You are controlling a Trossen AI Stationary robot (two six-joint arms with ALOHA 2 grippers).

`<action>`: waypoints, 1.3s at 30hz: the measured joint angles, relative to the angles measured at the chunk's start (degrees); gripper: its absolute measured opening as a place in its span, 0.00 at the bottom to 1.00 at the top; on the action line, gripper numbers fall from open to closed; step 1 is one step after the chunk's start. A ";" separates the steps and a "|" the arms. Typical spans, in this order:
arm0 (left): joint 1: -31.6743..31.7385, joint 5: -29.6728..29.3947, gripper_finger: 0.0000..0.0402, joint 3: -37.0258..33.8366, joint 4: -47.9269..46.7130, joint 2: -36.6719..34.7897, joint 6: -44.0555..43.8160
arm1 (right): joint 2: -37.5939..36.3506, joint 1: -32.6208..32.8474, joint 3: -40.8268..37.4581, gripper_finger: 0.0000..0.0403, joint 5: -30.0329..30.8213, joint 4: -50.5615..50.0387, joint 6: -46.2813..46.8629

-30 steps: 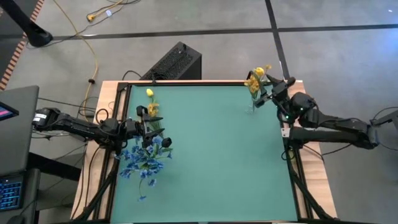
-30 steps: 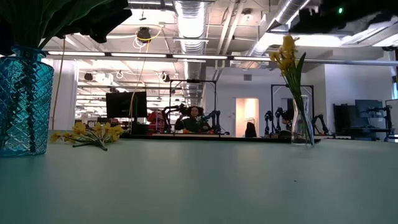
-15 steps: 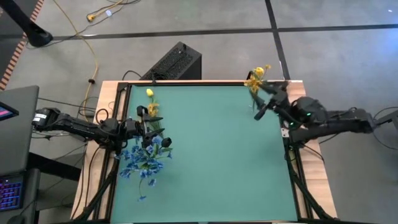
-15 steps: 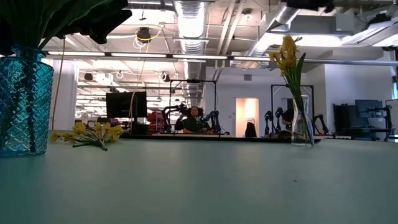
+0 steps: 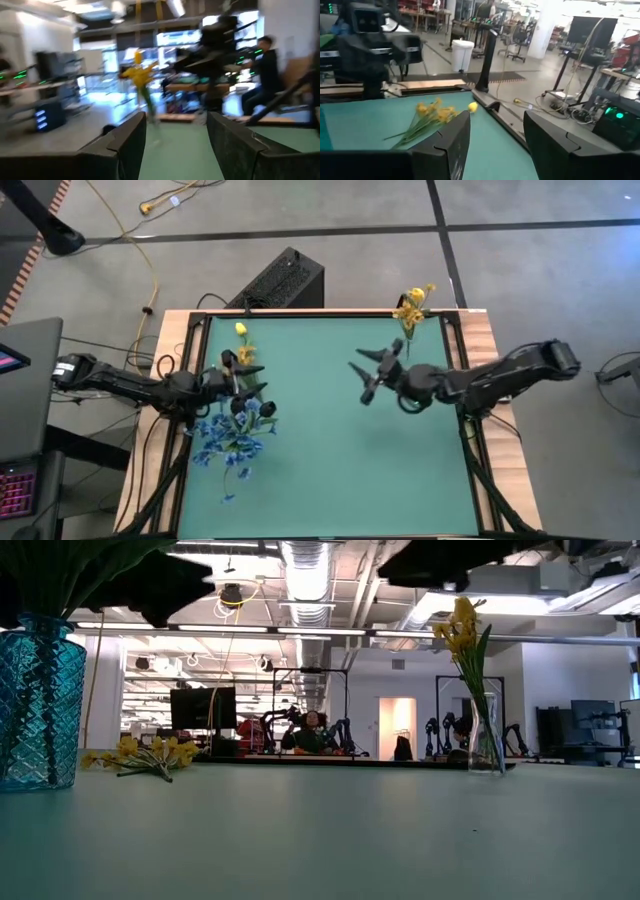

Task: Sort flowers into vase by color
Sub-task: Put the yellow flowers into the transparent flower vase

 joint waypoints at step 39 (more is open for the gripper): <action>-3.13 -17.00 0.50 0.00 -34.43 -28.00 1.08 | 75.57 -4.66 66.74 0.51 -13.79 -16.42 29.18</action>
